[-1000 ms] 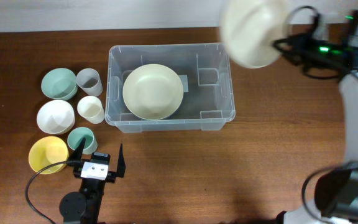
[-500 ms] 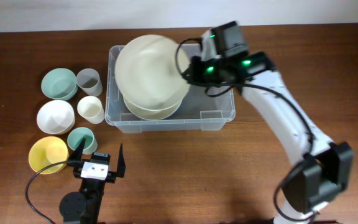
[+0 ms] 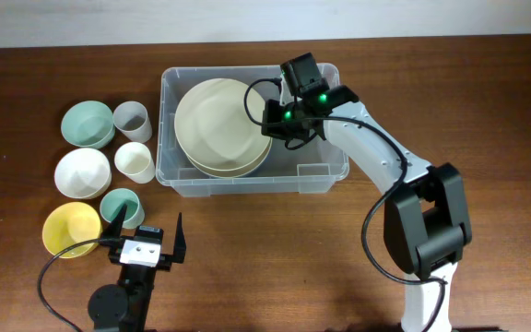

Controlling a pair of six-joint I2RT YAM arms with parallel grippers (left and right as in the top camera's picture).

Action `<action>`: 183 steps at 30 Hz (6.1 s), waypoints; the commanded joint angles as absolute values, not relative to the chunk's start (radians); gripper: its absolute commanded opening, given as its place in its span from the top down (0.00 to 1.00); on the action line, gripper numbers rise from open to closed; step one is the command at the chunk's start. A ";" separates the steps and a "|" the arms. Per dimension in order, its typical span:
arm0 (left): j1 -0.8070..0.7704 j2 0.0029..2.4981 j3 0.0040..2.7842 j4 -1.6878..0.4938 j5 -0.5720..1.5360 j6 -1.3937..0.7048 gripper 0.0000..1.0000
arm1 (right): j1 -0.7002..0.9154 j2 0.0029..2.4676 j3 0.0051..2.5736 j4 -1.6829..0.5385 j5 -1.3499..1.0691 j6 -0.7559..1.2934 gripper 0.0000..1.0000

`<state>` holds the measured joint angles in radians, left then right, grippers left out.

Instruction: Pack container

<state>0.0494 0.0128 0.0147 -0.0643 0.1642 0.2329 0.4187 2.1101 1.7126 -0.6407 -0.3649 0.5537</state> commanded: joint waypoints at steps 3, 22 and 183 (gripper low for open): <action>0.055 0.007 0.009 -0.065 0.160 0.241 0.00 | 0.418 2.124 1.720 -0.626 -0.297 0.566 0.96; 0.055 0.007 0.009 -0.065 0.160 0.241 0.00 | 0.421 2.135 1.718 -0.624 -0.336 0.566 0.95; 0.055 0.007 0.035 0.044 0.216 0.170 0.00 | -0.426 1.986 1.984 -1.320 0.214 0.374 0.01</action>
<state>0.0494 0.0128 0.0147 0.0399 0.1963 0.1967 -0.4240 1.9705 1.9930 -1.3193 0.1879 0.3805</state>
